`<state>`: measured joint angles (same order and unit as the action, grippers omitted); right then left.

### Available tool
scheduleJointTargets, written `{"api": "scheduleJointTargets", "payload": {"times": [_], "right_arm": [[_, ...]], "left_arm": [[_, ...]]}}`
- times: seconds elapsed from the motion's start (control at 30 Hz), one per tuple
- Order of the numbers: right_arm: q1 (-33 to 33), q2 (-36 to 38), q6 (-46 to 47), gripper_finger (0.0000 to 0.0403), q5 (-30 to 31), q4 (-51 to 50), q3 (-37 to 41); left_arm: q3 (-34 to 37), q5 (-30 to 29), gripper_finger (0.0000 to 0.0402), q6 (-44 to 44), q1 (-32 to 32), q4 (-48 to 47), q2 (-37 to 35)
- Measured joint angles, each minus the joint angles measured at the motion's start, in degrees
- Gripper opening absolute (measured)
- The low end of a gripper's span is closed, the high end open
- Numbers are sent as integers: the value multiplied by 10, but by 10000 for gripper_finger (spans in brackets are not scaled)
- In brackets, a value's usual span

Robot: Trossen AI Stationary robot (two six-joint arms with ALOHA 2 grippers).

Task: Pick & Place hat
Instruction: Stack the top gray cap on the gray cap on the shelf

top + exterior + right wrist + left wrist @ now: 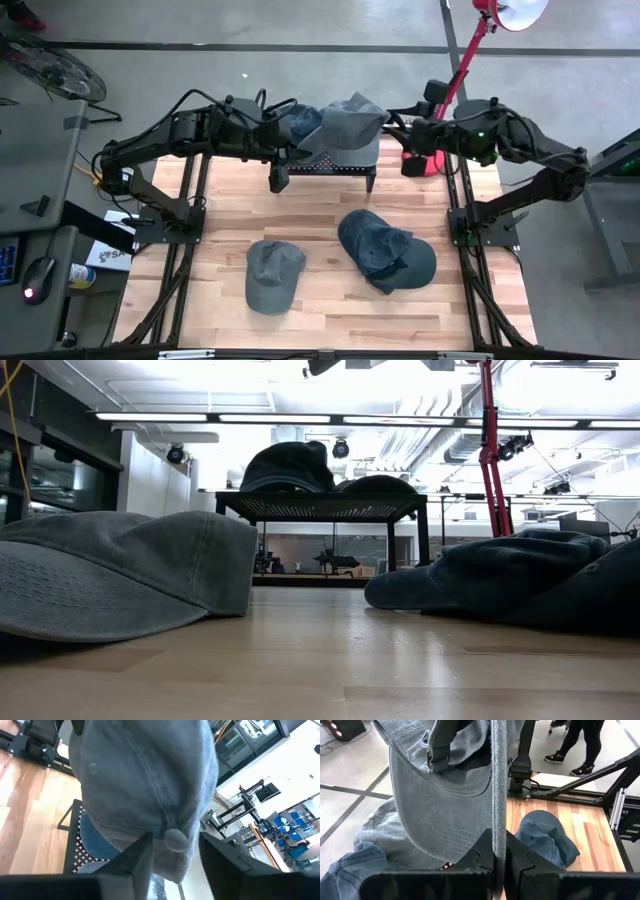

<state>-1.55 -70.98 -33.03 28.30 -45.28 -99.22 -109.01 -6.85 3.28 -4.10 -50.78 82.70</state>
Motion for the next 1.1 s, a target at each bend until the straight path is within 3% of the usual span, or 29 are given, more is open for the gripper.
{"api": "scheduleJointTargets", "payload": {"times": [0.17, 0.37, 0.63, 0.9, 1.1], "right_arm": [[-16, 1, 0, 192, -13, 0, 0], [-42, -3, 10, 183, -68, 0, 0], [-45, -4, 5, 124, -90, 0, 0], [-45, -4, -8, 26, -94, 1, 0], [-45, 0, -16, 20, -95, 3, 0]], "left_arm": [[0, 0, 4, 0, 0, 0, 0], [0, 0, 4, 0, 0, 1, 0], [0, 0, 4, 0, 0, 0, 7], [0, -1, 4, 2, 0, 4, 22], [0, -4, 5, 2, 0, 2, 23]]}}
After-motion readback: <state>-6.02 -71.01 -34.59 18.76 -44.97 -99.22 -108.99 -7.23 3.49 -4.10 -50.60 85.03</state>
